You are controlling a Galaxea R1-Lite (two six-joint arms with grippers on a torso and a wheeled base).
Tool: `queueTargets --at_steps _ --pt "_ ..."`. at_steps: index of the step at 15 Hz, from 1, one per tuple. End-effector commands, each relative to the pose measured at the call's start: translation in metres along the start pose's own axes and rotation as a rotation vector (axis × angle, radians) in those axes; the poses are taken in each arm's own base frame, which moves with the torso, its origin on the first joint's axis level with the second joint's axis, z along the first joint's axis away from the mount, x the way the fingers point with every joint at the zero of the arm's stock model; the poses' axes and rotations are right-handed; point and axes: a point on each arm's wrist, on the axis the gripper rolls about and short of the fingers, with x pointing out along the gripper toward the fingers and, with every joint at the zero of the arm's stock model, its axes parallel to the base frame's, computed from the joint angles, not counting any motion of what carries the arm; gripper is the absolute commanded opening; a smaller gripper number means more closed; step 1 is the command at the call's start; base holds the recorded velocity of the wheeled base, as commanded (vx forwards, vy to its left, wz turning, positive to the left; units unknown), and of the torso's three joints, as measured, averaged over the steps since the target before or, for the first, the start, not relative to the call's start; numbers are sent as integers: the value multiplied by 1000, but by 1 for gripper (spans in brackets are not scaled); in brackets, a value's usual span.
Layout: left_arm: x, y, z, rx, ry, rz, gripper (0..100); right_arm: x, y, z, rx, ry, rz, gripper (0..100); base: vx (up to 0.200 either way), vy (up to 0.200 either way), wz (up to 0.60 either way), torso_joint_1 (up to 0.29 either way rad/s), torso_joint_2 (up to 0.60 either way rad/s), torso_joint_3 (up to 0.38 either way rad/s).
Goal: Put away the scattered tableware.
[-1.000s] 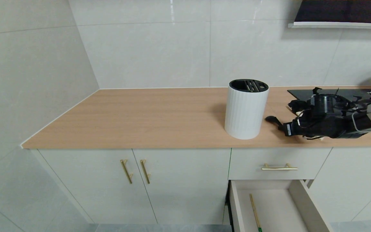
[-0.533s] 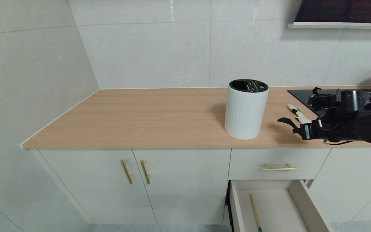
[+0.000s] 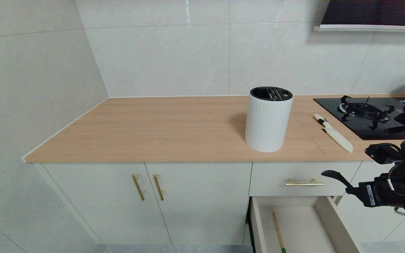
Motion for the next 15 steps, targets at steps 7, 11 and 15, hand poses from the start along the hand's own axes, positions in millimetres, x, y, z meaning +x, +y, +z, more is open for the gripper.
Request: queueTargets --at_steps 7,11,15 --pt "0 0 0 0 -1 0 100 10 10 -18 -17 87 27 0 0 0 0 -79 199 120" --pt "0 0 0 0 1 0 100 23 9 -23 -14 116 29 0 0 0 0 -187 492 295" --pt "0 0 0 0 -1 0 100 43 6 -32 -15 129 -3 0 0 0 0 -173 489 311"
